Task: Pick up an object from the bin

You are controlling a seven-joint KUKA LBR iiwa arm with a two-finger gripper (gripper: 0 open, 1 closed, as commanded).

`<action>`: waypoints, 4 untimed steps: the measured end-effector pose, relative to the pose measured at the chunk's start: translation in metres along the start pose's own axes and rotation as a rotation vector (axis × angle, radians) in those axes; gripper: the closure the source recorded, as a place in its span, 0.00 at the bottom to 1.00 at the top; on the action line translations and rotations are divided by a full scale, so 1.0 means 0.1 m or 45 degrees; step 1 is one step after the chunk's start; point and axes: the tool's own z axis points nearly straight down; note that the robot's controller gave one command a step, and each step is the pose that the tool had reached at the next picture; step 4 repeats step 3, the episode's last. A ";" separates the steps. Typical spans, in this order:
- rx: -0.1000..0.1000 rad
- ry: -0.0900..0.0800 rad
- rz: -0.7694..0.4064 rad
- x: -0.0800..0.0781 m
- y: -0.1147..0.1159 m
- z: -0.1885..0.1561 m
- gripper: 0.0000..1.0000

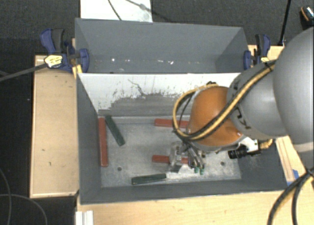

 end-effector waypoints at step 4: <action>-0.005 -0.015 0.054 -0.12 0.06 -1.60 1.00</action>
Offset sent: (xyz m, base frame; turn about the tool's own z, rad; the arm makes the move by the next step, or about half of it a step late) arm 0.0000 0.0000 0.0000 0.0000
